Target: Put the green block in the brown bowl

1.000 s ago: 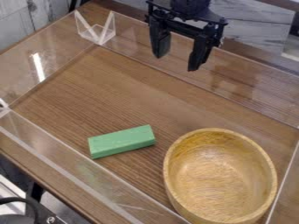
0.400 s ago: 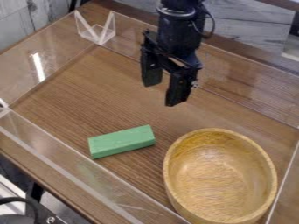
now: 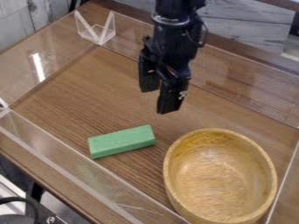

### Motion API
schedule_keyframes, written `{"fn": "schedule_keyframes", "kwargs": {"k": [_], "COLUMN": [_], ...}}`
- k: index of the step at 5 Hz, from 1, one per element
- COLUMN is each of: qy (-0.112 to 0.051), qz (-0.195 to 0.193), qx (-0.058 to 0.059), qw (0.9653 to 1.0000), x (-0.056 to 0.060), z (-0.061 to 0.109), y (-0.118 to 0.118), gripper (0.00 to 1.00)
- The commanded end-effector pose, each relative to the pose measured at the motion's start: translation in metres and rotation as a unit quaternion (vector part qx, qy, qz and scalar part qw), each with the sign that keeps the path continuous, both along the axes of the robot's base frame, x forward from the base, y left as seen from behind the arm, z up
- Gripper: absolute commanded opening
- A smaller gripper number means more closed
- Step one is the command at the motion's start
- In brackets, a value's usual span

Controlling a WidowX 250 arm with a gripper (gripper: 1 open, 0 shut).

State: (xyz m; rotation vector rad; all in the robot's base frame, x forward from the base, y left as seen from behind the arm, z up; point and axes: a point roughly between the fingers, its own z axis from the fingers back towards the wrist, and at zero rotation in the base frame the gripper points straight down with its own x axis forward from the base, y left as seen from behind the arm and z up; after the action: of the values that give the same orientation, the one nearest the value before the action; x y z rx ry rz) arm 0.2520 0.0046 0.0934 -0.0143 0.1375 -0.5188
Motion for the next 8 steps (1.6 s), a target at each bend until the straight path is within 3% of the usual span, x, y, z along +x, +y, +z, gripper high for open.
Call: {"fn": "schedule_keyframes", "kwargs": {"k": [1,3,8], "qy": [-0.033,-0.035,-0.050], "qz": [-0.017,-0.038,-0.043], "qx": [0.002,0.001,-0.003], "qw": [0.9993,0.9987,0.9978], "x": [-0.001,-0.012,-0.035], "z": [0.012,0.006,-0.020], "y": [0.006,0.011,0.026], "gripper": [1.00,1.00,1.00]}}
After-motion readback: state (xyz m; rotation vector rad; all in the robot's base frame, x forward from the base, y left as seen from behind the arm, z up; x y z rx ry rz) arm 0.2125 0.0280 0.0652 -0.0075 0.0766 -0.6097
